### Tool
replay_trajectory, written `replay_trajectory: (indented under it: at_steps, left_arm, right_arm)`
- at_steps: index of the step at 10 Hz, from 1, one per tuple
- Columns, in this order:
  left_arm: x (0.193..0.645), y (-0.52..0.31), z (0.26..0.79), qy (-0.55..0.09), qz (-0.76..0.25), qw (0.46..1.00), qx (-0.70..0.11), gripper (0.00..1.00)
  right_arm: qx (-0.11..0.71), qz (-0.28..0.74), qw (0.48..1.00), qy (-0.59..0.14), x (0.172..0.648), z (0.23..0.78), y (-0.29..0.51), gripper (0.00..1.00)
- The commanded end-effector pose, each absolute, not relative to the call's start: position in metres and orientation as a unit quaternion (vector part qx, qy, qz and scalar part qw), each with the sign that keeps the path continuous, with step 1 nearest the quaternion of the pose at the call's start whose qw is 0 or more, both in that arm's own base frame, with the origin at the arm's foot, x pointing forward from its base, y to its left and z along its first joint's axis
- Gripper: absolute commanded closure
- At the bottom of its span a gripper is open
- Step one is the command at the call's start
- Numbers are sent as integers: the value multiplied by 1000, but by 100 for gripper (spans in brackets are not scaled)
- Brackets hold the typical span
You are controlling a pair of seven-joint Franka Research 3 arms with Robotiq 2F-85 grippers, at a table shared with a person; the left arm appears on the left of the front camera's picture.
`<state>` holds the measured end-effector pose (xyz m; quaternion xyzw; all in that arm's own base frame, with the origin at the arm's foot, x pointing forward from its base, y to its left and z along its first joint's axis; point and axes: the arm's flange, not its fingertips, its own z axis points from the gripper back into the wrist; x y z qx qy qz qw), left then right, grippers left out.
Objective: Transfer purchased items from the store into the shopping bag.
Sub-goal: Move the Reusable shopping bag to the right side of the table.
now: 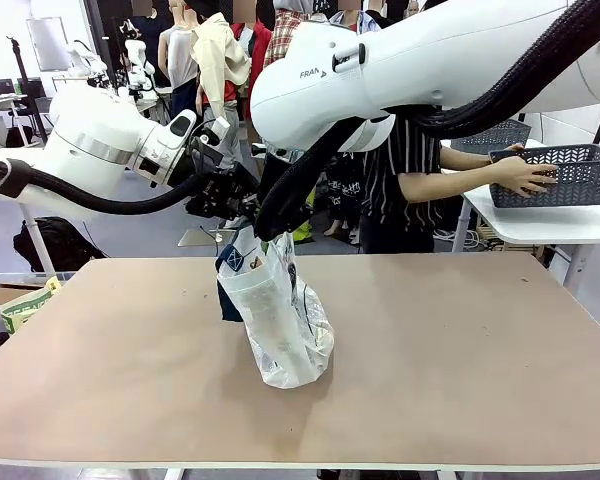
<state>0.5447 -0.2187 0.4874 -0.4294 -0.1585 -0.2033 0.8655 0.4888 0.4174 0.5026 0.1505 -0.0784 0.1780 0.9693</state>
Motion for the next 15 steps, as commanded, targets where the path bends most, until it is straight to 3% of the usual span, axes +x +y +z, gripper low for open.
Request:
replay_trajectory:
  at_steps: [1, 4, 9, 11, 15]
  left_arm:
    - [549, -223, 487, -154, -221, 865, -424, 56]
    - [550, -234, 494, -181, -221, 883, -372, 56]
    - [558, -242, 493, -168, -197, 908, -331, 58]
    - [558, -244, 493, -171, -195, 913, -315, 97]
    - [559, -243, 493, -167, -191, 916, -312, 100]
  right_arm:
    - [154, 189, 967, -75, 491, 503, 425, 100]
    - [148, 194, 967, -76, 489, 502, 430, 100]
    - [140, 210, 965, -73, 485, 499, 440, 100]
    - [136, 213, 965, -75, 484, 499, 441, 100]
    - [134, 212, 965, -75, 484, 498, 441, 100]
